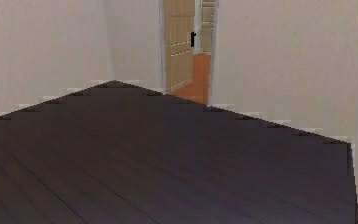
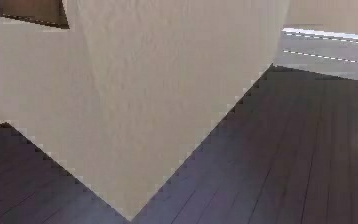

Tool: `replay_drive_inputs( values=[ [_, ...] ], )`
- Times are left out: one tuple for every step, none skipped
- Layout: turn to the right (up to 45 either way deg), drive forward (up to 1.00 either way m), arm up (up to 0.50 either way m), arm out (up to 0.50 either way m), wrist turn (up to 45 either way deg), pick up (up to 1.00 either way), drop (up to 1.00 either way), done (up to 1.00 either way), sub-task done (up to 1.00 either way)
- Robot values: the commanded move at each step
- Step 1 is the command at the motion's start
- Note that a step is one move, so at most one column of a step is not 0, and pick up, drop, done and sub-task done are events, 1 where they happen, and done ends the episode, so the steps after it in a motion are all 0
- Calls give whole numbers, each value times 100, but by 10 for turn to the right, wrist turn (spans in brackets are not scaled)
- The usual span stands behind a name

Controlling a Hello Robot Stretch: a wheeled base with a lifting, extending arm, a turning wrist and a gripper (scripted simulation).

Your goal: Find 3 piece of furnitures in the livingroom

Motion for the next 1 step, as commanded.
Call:
replay_drive_inputs(
  values=[
    [0,100,0,0,0,0,0,0,0]
  ],
)
